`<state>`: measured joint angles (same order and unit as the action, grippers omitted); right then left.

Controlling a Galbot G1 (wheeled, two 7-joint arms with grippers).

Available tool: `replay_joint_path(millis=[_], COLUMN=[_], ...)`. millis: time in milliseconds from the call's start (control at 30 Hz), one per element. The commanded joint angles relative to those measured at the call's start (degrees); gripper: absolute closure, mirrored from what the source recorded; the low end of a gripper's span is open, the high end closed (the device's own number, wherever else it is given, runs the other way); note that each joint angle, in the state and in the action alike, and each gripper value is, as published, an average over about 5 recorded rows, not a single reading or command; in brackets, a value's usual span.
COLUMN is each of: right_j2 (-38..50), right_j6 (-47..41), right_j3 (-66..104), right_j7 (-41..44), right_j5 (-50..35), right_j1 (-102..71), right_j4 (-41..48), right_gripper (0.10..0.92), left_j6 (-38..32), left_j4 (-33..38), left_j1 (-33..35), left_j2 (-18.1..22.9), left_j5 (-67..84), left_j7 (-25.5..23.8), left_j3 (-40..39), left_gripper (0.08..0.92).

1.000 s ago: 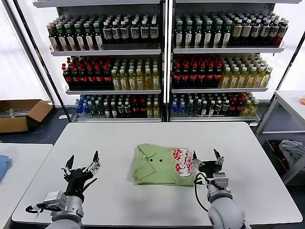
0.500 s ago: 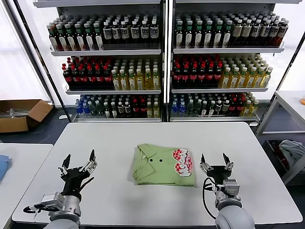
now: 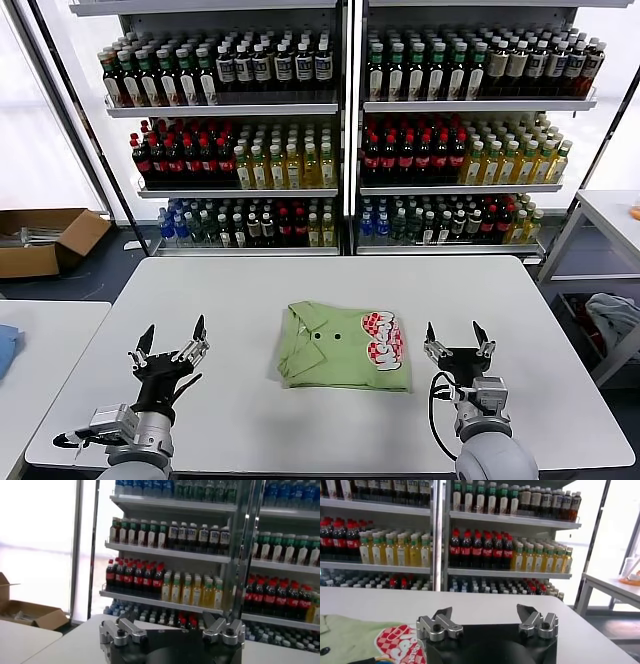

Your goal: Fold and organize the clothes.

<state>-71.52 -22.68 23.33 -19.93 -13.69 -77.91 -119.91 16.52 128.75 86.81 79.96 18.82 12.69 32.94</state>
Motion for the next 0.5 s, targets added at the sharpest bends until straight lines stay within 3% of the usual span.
replay_joint_path(millis=[33, 300, 500], right_j2=[0.0, -0.2, -0.4], right_j6=[0.1, 0.2, 0.4], right_j3=[0.3, 0.3, 0.5], right_j7=[-0.3, -0.6, -0.5], right_j5=[-0.1, -0.2, 0.0], right_j1=[-0.6, -1.0, -1.6], right_j4=[-0.3, -0.5, -0.7], right_gripper=[0.203, 0.203, 0.203], left_j6=[0.3, -1.7, -1.1], left_j4=[0.4, 0.5, 0.6], left_j1=[0.6, 1.1, 1.1], left_j2=[0.0, -0.1, 0.1], left_j5=[0.8, -2.4, -1.1], left_j7=[-1.3, -4.6, -4.2], left_j3=[-0.1, 0.4, 0.3], left_gripper=[0.177, 0.177, 0.177])
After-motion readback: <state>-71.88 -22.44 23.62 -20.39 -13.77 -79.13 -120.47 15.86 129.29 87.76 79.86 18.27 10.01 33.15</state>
